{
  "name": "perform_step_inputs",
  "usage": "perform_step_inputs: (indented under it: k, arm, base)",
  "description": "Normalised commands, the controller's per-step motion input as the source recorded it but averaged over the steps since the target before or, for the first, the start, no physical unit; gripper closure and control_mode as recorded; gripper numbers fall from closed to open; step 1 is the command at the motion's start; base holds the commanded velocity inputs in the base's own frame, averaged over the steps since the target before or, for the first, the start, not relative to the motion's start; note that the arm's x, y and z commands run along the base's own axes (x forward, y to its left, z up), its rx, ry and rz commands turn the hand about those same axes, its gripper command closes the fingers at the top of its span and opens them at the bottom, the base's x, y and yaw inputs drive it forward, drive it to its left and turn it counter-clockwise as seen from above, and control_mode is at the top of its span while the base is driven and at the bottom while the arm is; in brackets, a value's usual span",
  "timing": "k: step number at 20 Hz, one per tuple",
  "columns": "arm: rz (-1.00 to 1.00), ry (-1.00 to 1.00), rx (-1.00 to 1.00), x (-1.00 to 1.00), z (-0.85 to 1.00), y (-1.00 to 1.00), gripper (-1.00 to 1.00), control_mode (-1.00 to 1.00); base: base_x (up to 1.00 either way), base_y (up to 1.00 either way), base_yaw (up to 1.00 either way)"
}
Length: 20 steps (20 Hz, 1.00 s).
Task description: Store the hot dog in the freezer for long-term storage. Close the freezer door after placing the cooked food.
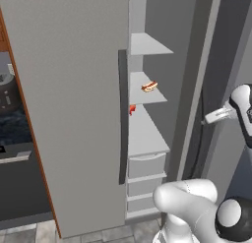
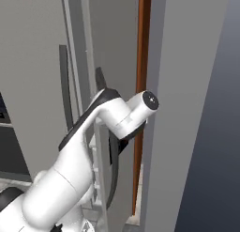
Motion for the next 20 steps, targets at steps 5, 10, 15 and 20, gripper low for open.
perform_step_inputs:
  k: [5, 10, 15, 20]
  arm:
    - [-0.1, 0.0, 0.0, 0.13, 0.0, 0.53, -1.0, -1.0]
    - [-0.12, 0.04, -0.01, 0.34, 0.0, 0.5, -1.0, -1.0]
    - [-0.12, 0.09, -0.03, 0.47, 0.0, 0.59, -1.0, -1.0]
    - [-0.08, 0.15, -0.02, 0.56, 0.0, 0.49, -1.0, -1.0]
  base:
    - [0.0, 0.0, 0.0]
    - [0.0, 0.0, 0.0]
    - [0.0, 0.0, 0.0]
    - [0.0, 0.0, 0.0]
